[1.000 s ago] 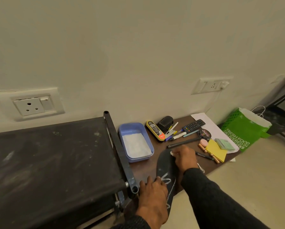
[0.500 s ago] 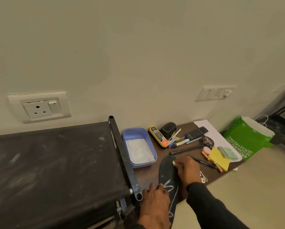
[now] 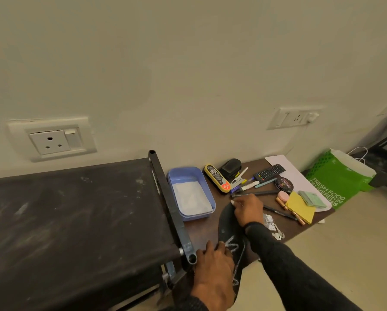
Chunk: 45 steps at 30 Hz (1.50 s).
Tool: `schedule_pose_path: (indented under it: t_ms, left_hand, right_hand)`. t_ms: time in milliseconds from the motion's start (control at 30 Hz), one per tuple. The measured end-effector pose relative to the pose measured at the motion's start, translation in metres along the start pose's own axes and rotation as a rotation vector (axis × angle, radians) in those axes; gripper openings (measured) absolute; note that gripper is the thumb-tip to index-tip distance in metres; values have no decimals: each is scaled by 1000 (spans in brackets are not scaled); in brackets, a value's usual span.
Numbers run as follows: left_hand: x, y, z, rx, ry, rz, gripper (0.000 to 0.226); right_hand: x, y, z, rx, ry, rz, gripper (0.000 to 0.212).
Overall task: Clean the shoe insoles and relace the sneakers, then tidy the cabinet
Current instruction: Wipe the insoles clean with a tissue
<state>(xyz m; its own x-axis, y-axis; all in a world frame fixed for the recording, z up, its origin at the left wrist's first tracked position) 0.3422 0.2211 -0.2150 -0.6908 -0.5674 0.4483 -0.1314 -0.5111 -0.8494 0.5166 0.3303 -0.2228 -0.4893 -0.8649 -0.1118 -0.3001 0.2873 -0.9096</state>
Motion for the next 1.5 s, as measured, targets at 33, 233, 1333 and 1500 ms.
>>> schedule_pose_path:
  t_ms: [33, 233, 1333, 1500]
  left_hand:
    - [0, -1, -1, 3, 2, 1, 76]
    - [0, -3, 1, -20, -12, -2, 75]
    - [17, 29, 4, -109, -103, 217, 71]
    - [15, 21, -6, -88, -134, 225, 69]
  right_hand:
    - [-2, 0, -1, 1, 18, 18, 20]
    - [65, 9, -29, -14, -292, -139, 16]
    - [151, -13, -30, 2, -432, -267, 10]
    - [115, -7, -12, 57, -394, -187, 13]
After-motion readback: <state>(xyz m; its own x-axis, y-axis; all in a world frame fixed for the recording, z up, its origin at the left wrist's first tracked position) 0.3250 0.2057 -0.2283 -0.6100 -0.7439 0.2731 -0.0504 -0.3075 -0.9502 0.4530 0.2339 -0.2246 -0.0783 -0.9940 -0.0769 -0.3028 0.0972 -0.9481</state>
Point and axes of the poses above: each hand's wrist, its own x-axis away from the middle knuckle, its own y-axis out of the palm, z = x × y, the point moved 9 cm from there along -x, towards the middle knuckle, and after that the axes turned 2 degrees about z, right-handed, at the moved point
